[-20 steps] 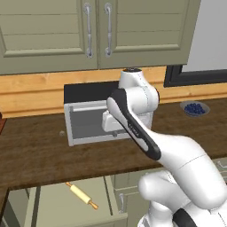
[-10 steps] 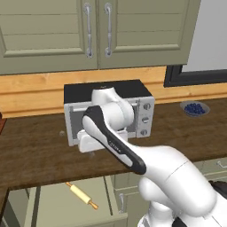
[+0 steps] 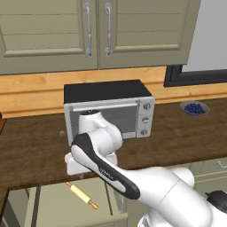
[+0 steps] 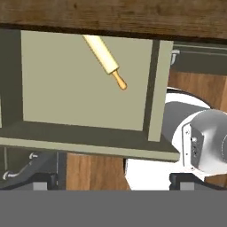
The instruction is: Pick the rolling pin from the drawer and place it on the counter.
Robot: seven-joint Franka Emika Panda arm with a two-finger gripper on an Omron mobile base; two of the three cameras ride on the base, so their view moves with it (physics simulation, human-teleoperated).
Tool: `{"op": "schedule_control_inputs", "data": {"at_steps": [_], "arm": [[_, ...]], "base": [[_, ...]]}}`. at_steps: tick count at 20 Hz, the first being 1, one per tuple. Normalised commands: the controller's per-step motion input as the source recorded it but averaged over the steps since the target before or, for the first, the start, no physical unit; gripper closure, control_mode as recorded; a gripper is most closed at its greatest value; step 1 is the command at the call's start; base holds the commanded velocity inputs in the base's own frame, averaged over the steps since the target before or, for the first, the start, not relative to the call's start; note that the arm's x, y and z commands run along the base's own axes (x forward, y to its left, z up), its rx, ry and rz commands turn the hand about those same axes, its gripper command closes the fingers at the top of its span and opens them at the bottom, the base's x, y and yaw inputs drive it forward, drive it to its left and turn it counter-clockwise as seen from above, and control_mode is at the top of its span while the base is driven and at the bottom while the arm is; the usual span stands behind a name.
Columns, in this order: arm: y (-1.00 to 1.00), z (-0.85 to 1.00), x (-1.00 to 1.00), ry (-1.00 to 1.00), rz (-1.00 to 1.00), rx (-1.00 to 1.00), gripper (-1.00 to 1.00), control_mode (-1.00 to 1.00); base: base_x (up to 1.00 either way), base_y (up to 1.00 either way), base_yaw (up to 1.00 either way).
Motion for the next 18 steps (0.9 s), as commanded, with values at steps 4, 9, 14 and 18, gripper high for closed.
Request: {"op": "schedule_control_inputs", "data": {"at_steps": [4,9,14,18], "arm": [[0.36,-0.64,-0.24,0.00,-0.05,0.00,-1.00,-1.00],[0.08,-0.57,-0.07,-0.03,0.00,0.00,-1.00,-1.00],[0.05,-0.51,-0.09,0.00,0.00,0.00,-1.00,-1.00],[0.21,-0.55,-0.24,0.00,0.00,0.00,-1.00,-1.00]], "base": [[0.00,0.00,0.00],[0.00,0.00,0.00],[0.00,0.00,0.00],[0.00,0.00,0.00]]}}
